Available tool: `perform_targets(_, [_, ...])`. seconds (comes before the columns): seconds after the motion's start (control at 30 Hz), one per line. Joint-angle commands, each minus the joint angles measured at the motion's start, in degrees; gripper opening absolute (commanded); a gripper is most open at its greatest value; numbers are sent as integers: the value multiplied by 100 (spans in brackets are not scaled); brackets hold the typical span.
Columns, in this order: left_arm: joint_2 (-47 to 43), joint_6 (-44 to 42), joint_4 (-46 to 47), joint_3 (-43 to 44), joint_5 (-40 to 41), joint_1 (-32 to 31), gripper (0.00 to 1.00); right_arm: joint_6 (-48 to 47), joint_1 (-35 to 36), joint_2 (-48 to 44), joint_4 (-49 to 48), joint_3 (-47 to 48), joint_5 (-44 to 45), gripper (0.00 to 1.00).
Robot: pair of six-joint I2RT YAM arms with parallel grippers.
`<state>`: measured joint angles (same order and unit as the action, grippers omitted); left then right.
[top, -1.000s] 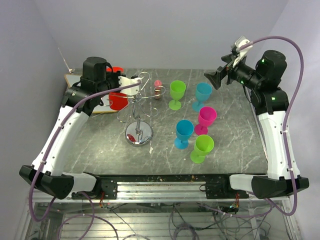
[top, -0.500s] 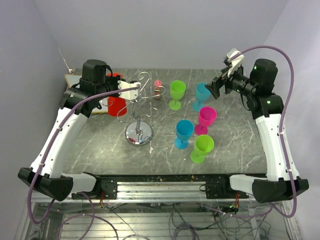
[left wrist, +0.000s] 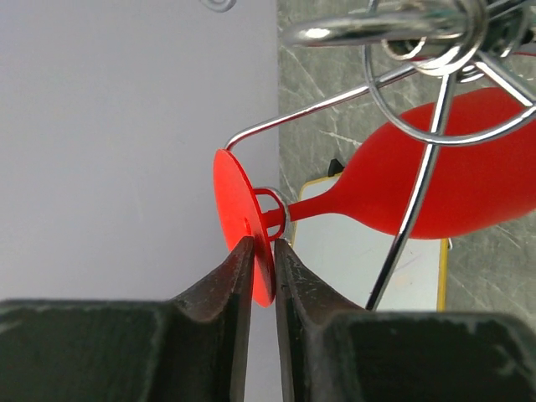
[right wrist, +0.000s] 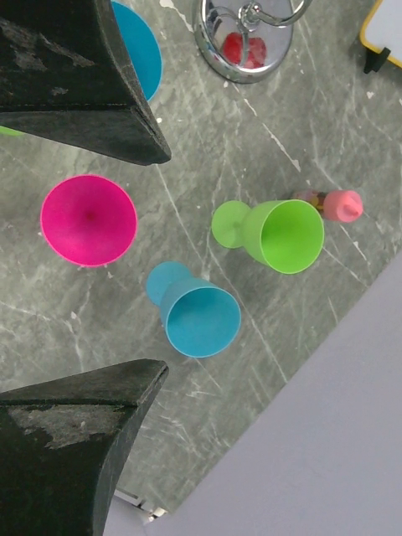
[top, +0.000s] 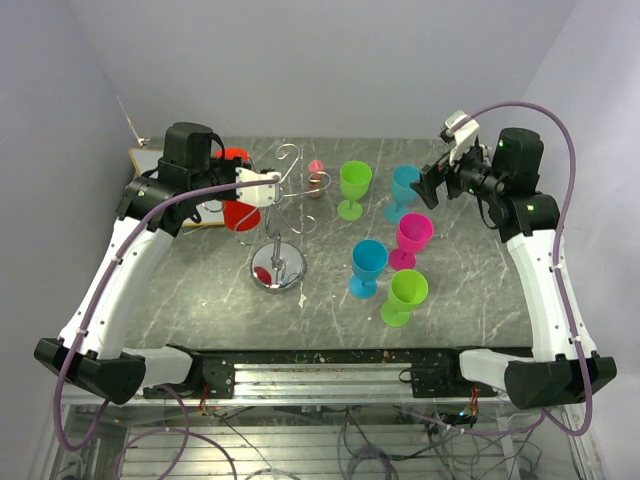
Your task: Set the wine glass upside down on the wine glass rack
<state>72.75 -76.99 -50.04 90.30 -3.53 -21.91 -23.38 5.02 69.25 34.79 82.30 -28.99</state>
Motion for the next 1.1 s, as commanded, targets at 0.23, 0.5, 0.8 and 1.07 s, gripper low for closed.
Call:
perform_targets(0.23, [-160,39,-370,5,-404,-28,31,-171,-22,19,145,-422,297,100])
perform_targets(0.5, [-173,64,-493,89,-411,-28,39,-163,-27,95,244,-579,673,100])
perform_targets(0.8, [-242,218,-596,194,-316,-32,58,-124,-22,226,331,-762,1024,100])
perform_targets(1.07, [-296,225,-635,261,-179,-32,63,-91,-20,296,318,-856,1058,100])
